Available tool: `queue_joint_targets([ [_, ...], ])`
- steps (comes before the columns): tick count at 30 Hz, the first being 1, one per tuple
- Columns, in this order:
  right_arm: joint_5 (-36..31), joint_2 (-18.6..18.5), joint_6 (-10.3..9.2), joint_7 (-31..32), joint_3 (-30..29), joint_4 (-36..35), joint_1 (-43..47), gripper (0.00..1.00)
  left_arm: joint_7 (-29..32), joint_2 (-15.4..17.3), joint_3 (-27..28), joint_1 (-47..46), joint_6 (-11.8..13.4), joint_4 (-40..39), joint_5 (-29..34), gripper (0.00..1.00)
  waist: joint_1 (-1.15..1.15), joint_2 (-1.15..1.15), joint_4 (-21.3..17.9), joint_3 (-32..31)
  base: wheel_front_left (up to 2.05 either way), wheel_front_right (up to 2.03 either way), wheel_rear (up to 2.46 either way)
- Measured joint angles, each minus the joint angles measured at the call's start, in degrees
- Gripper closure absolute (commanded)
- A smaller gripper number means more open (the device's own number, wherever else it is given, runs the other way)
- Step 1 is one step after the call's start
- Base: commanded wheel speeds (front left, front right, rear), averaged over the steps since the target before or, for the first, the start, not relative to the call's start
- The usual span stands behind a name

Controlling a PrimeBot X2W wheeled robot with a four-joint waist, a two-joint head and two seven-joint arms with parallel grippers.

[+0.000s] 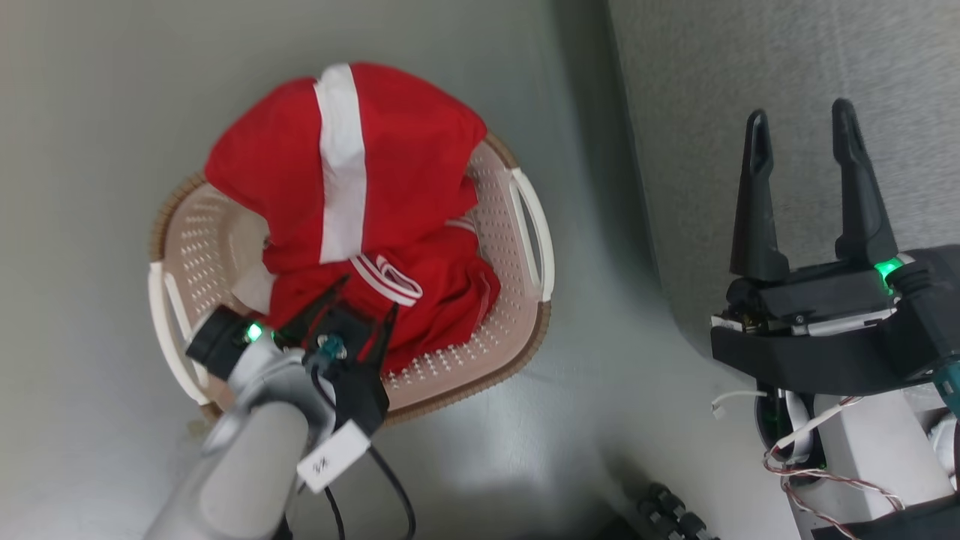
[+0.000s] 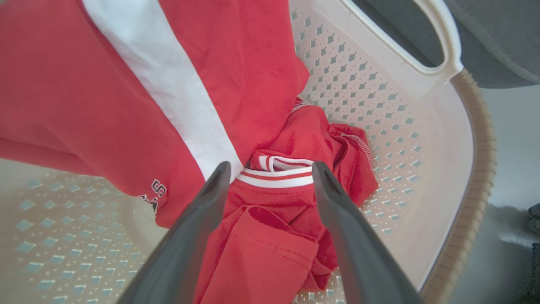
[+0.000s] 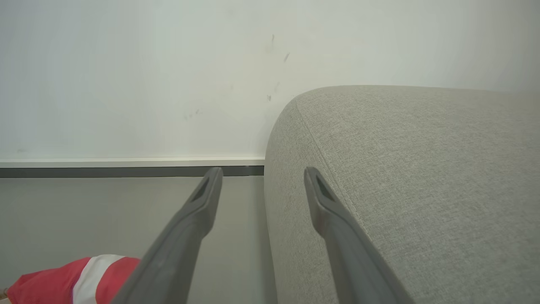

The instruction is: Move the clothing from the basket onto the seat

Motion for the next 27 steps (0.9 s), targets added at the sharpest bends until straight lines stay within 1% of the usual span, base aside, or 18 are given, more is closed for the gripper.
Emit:
queue_joint_targets([
  [7,-0.5,0.2,0.00,0.0,0.0,-0.7,-2.2,0.00,1.9,0.2,-1.0,-4.4,-0.1,3.0,0.9,0.00,0.00,0.00,-0.8,5.1,0.00,0.00,0.00],
  [12,-0.9,0.4,0.00,0.0,0.0,-0.1,-3.0,0.00,2.5,0.1,-1.8,-5.2,-0.5,5.8,1.4,0.00,0.00,0.00,-1.4,7.8,0.00,0.00,0.00],
  [19,-1.3,0.8,0.00,0.0,0.3,0.1,-3.4,0.00,3.0,0.1,-1.8,-8.0,-0.4,8.1,1.9,0.00,-0.01,0.00,-2.0,9.5,0.00,0.00,0.00],
  [26,-1.3,0.9,0.01,0.0,0.5,0.6,-4.1,0.00,3.2,0.1,-1.9,-10.0,0.6,10.4,3.3,0.00,-0.01,0.00,-2.5,10.4,0.00,0.00,0.00],
  [27,-1.3,1.0,0.01,0.0,0.5,0.6,-4.3,0.00,3.2,0.1,-1.9,-10.2,0.8,10.7,3.4,0.07,-0.01,0.00,-2.6,10.5,0.00,0.00,0.00],
])
